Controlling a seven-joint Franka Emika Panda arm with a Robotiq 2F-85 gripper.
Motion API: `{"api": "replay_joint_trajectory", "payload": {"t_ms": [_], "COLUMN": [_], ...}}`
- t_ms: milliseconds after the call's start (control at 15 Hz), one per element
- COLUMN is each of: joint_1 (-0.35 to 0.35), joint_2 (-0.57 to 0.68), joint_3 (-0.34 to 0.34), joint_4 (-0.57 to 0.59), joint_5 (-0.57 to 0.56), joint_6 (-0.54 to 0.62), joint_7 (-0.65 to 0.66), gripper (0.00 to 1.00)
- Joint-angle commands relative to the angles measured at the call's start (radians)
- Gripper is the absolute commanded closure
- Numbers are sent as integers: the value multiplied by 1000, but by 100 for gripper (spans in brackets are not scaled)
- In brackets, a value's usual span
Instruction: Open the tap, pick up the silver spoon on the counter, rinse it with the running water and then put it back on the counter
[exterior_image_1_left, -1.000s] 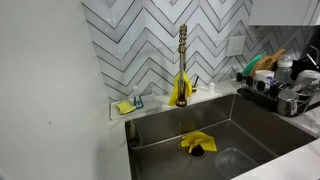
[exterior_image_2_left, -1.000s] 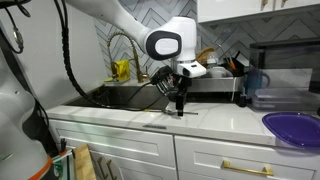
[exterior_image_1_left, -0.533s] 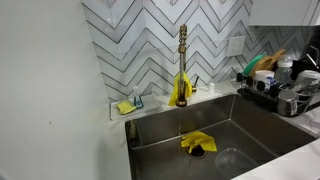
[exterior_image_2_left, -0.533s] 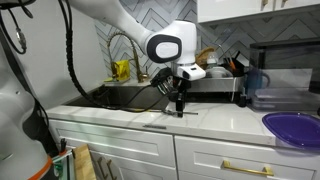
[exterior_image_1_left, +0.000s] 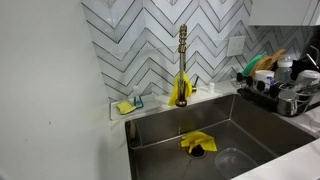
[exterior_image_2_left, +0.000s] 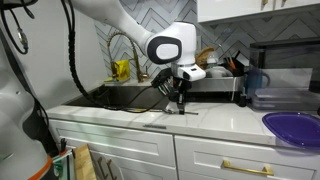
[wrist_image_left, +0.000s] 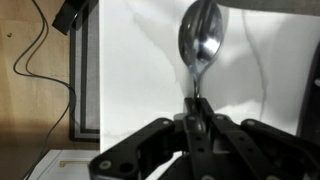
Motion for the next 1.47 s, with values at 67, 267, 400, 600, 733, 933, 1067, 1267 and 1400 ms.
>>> {"api": "replay_joint_trajectory", "payload": {"t_ms": [67, 267, 400, 600, 733, 933, 1067, 1267, 1400], "joint_1": [9, 16, 22, 25, 33, 51, 75, 114, 108], "joint_2": [1, -61, -112, -198, -258, -320, -350, -388, -367], "joint_3": [-13, -6, -3, 7, 31, 79, 115, 168, 170], "joint_4": [9, -8, -22, -35, -44, -31, -10, 19, 25], "joint_5": [3, 8, -25, -64, -51, -10, 46, 99, 82], "joint_6": [-24, -85, -200, -378, -446, -505, -556, -574, -554], "joint_7": [-6, -9, 24, 83, 180, 283, 345, 389, 364], "gripper": [98, 98, 98, 98, 98, 98, 98, 98, 93]}}
